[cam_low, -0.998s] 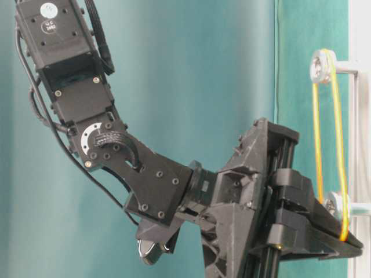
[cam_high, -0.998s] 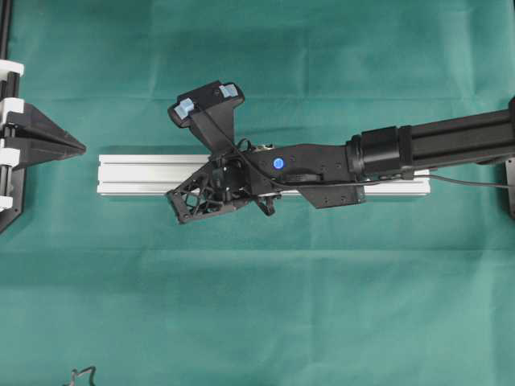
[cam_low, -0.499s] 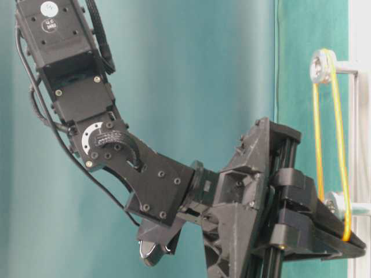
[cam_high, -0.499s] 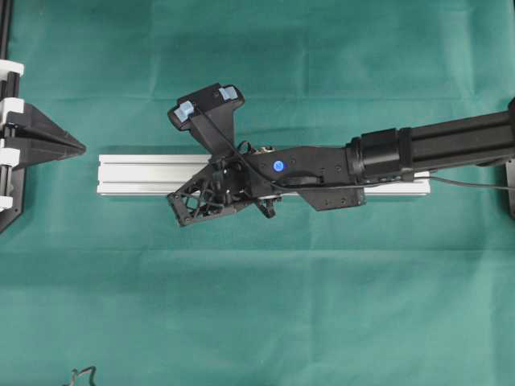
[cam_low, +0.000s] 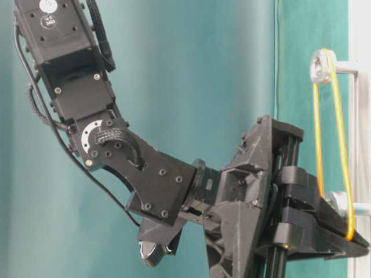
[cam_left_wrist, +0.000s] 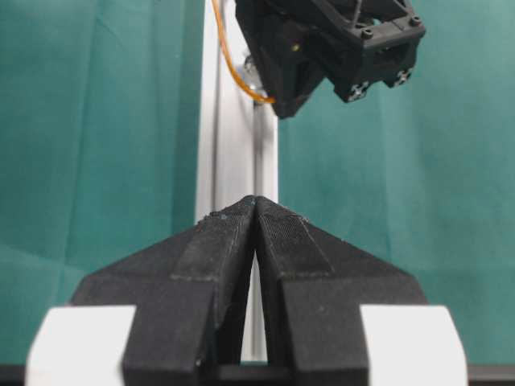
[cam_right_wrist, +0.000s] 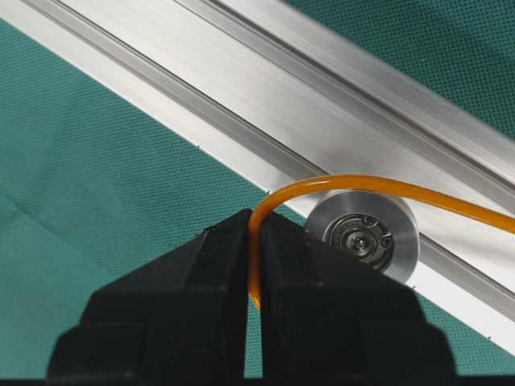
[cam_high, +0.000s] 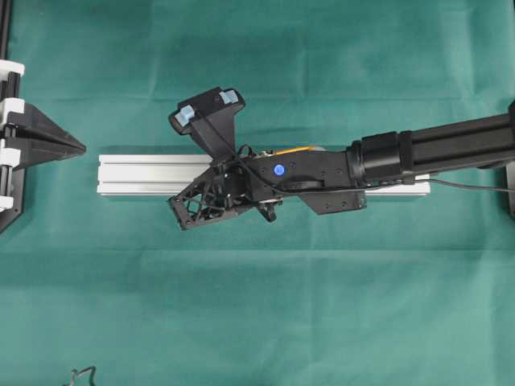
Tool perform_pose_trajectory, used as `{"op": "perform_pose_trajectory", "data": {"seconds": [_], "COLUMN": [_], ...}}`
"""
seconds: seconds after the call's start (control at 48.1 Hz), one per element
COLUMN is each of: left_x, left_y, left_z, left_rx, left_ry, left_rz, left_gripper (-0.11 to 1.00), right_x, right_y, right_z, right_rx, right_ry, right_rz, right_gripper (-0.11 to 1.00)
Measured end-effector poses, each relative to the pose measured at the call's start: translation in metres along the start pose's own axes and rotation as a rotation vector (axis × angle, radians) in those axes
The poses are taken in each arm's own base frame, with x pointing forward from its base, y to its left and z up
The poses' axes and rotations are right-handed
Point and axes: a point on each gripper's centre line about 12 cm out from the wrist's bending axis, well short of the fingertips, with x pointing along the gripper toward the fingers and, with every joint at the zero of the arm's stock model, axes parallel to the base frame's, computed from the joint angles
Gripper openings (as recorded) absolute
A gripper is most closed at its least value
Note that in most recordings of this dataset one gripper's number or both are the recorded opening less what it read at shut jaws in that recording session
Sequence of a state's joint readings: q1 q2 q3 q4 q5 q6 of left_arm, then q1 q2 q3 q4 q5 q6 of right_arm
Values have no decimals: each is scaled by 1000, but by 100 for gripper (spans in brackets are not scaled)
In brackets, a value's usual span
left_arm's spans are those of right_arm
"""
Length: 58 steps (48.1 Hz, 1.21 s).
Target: Hook the rubber onto the shaft.
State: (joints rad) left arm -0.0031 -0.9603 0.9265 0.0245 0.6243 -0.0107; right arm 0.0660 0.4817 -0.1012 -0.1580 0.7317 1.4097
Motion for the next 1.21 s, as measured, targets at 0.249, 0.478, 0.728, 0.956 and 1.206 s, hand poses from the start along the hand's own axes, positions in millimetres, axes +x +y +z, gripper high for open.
{"op": "perform_pose_trajectory", "data": {"seconds": [0.249, 0.478, 0.728, 0.956, 1.206], "left_x": [0, 0, 0, -1, -1], "left_y": [0, 0, 0, 0, 0], "left_z": [0, 0, 0, 1, 1], "left_rx": [0, 0, 0, 0, 0], "left_ry": [-2, -2, -2, -3, -3], "left_rz": [0, 0, 0, 0, 0], "left_gripper": [0, 0, 0, 0, 0], "right_x": [0, 0, 0, 0, 3], "right_y": [0, -1, -3, -5, -17], "right_z": [0, -3, -10, -14, -24], "right_rx": [-1, -7, -20, -26, -40], "right_ry": [-1, 4, 13, 17, 34], "right_rz": [-2, -12, -32, -40, -83], "right_gripper": [5, 5, 5, 5, 5]}}
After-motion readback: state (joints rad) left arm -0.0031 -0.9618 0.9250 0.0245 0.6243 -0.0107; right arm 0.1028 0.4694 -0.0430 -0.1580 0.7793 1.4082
